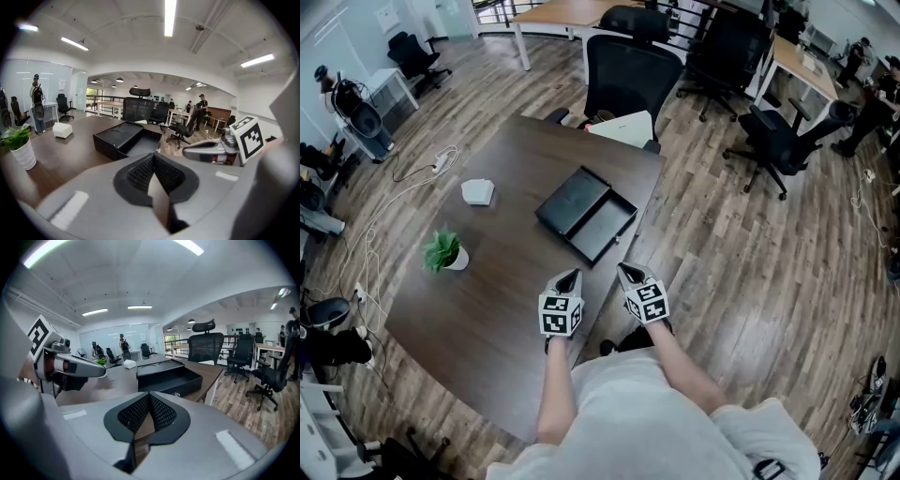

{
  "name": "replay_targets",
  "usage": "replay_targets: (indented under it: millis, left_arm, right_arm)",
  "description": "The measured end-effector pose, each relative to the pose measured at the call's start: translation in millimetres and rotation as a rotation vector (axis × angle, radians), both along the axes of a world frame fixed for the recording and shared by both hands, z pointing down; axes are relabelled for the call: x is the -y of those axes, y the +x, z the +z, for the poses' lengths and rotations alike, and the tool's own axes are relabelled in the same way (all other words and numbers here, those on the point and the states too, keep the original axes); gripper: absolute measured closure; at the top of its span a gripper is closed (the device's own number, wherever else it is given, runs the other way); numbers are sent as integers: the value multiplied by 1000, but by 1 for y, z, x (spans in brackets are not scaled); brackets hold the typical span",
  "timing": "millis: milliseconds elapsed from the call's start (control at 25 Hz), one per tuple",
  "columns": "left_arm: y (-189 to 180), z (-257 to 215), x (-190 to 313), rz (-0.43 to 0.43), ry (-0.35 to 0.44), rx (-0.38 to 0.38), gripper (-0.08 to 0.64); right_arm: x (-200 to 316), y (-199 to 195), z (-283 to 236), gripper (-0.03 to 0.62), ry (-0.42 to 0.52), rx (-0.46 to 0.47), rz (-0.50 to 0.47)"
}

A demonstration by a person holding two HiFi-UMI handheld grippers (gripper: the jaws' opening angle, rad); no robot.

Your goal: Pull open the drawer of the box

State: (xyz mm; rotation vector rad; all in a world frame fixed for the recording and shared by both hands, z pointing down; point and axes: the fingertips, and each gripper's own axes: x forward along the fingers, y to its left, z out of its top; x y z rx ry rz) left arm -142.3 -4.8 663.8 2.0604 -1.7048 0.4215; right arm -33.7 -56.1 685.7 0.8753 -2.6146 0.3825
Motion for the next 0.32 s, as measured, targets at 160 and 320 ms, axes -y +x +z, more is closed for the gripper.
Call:
replay_targets:
  millis: [160, 320]
  left_arm:
    - [6, 0, 1, 9, 1, 0, 506]
    - [11, -1, 6, 20, -2, 2, 506]
  right_arm:
    - [1, 7, 0, 589, 6, -4, 12]
    - [8, 13, -1, 589, 47, -50, 21]
